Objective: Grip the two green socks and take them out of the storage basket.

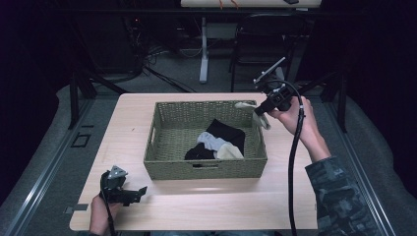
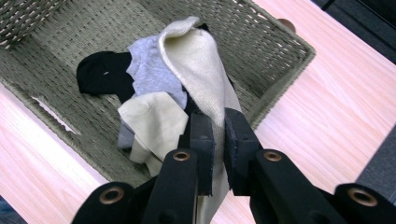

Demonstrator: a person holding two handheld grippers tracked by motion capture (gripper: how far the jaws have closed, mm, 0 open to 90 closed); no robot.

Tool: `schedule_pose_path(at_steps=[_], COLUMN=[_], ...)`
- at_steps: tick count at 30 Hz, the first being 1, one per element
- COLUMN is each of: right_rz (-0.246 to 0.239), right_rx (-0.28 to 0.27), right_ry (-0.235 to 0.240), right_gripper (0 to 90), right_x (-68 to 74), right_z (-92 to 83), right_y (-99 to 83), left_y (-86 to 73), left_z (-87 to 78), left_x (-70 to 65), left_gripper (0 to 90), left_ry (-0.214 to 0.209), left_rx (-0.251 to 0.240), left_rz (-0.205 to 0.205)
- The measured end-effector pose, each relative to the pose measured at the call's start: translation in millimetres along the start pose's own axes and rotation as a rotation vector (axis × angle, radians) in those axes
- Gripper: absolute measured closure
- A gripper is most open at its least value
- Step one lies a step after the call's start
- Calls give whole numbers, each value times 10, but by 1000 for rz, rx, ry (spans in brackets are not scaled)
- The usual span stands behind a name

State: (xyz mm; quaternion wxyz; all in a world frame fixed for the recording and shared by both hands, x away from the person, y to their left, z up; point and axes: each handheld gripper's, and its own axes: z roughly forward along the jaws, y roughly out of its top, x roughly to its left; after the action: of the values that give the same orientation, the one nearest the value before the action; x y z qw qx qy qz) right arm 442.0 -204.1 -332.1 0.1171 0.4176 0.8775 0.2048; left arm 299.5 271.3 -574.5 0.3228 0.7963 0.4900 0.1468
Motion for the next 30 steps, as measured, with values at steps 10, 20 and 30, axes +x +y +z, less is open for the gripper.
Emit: schedule_pose_path(at_steps=[10,20,30], right_rz=[51,123,205], right_rx=[-26,5,59], right_ry=[-32,-94,-116], right_gripper=[853,852,851], right_x=[-195,-494,-745], right_z=[-168,-185,43], right_y=[-180,-456,-789], left_y=[2,5,5], left_z=[1,0,-2], left_x=[-3,0,-4], left_gripper=[1,1,1], left_ry=[0,2,-2], left_rx=[2,3,-3], left_rz=[2,8,7])
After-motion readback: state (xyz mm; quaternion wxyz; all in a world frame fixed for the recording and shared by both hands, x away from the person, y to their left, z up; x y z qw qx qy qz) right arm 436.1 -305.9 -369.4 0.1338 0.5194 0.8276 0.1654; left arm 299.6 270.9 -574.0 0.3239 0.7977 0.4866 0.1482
